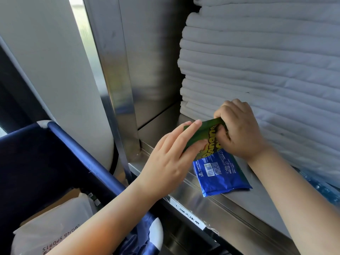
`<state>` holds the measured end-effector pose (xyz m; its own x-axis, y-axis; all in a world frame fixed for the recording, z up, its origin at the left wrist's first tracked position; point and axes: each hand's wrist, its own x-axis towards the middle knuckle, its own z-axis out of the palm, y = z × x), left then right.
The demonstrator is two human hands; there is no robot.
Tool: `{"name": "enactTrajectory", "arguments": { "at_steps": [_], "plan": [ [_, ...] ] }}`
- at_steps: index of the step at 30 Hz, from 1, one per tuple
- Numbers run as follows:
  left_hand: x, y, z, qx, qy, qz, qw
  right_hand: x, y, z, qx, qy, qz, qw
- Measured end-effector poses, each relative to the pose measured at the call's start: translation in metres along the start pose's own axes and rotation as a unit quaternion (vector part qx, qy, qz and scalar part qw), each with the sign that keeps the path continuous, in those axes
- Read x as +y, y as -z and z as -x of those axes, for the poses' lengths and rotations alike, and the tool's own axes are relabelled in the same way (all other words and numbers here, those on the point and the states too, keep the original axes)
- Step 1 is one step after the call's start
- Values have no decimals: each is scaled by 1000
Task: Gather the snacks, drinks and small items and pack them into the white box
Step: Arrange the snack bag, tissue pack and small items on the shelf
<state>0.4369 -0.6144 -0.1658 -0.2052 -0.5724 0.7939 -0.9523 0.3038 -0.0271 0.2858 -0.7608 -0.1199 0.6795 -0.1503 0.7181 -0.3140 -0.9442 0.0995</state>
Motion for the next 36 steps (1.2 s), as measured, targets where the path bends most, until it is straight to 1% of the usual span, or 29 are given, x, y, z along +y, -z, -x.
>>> {"name": "enactTrajectory", "arguments": {
  "at_steps": [2,6,9,16,20,23,25,28,30,36],
  "plan": [
    [0,-2,6,-22,10,-14,1000,-2,-3,1,-14,-4,5,1000],
    [-5,-3,12,-53,23,-42,997,-3,-11,3,-13,-34,14,999],
    [-11,-3,14,-74,36,-65,994,-5,-21,12,-38,-44,-8,998],
    [-20,-10,24,-151,117,-89,978,-19,-51,44,-180,-109,-23,977],
    [-26,-12,31,-210,178,-96,957,-16,-64,55,-268,-146,-13,952],
    [-30,-15,38,-243,208,-100,942,-14,-70,57,-310,-152,-3,939],
    [-32,-18,42,-262,220,-100,934,-13,-71,56,-321,-147,1,936],
    [-33,-20,48,-315,234,-104,914,-14,-72,56,-329,-130,13,935],
    [-34,-22,53,-335,240,-103,905,-15,-71,57,-334,-119,15,935],
    [-23,-25,65,-318,274,-91,903,-16,-73,58,-344,-93,-5,934]
  ]
}}
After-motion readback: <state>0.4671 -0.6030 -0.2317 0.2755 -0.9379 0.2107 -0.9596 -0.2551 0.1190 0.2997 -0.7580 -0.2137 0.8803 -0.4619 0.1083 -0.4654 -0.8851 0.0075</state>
